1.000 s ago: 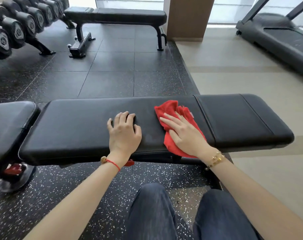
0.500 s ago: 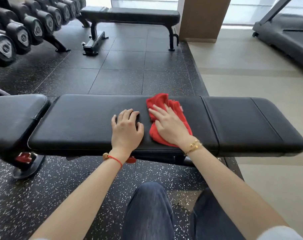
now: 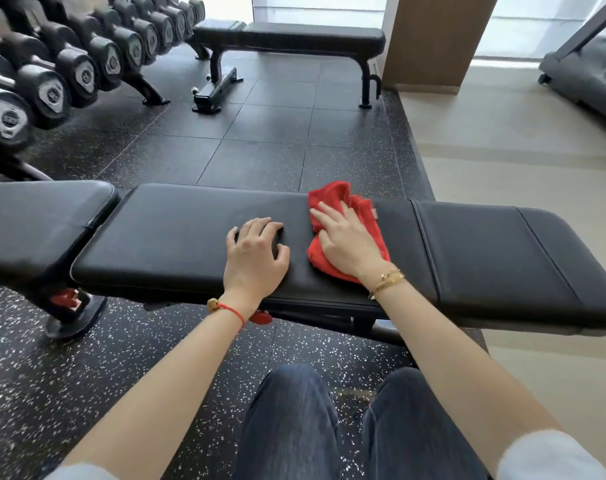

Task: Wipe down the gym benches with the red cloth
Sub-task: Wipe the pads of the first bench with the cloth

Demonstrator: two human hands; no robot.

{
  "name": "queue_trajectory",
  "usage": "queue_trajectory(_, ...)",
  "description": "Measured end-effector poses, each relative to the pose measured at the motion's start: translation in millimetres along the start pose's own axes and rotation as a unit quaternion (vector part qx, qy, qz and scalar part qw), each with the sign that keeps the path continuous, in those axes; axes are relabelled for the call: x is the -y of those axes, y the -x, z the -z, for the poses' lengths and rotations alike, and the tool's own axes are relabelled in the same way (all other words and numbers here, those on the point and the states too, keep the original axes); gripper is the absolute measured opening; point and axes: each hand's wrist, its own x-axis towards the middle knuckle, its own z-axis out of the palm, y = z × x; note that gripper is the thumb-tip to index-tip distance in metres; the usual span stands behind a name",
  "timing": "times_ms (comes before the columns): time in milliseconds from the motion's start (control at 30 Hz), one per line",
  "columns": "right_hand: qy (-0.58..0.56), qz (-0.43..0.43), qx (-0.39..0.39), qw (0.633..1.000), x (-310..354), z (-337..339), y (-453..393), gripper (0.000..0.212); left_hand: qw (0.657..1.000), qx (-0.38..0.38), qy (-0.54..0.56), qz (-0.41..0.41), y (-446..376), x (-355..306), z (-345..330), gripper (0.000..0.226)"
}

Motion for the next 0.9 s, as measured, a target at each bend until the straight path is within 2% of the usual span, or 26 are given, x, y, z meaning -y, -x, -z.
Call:
queue_trajectory(100, -0.024, 0.061, 0.004, 0.998, 3, 1, 32, 0.052, 1.0, -0.005, 0.004, -0.002, 0, 1, 0, 0.037)
queue_trajectory(200, -0.043, 0.072, 0.009, 0.996, -14, 7, 56, 0.052, 1.0, -0.005, 0.009, -0.007, 0, 4, -1, 0.037)
queue_trajectory(367, -0.034, -0.053, -0.008, 0.998, -50, 18, 22, 0.05, 1.0, -0.007, 0.015, -0.011, 1, 4, -2, 0.038)
queue_trajectory(467, -0.004, -0.091, -0.011, 0.996, -39, 11, -8, 0.05, 1.0, -0.014, 0.015, -0.009, 0, 2, -2, 0.036)
queue_trajectory(600, -0.001, -0.021, 0.013, 1.0, -8, 1, -6, 0.051, 1.0, -0.021, 0.019, -0.007, -1, 2, -1, 0.035)
queue_trajectory(733, -0.032, 0.053, -0.007, 0.998, -6, 8, 51, 0.052, 0.999, -0.019, 0.023, -0.014, 0, 4, -1, 0.035)
queue_trajectory(800, -0.032, 0.053, -0.011, 0.998, -18, 13, 77, 0.053, 0.999, -0.016, 0.024, -0.018, 0, 6, -2, 0.037)
queue_trajectory(900, -0.032, -0.006, -0.012, 0.999, -49, 22, 80, 0.052, 1.0, -0.008, 0.019, -0.019, 1, 7, -3, 0.038)
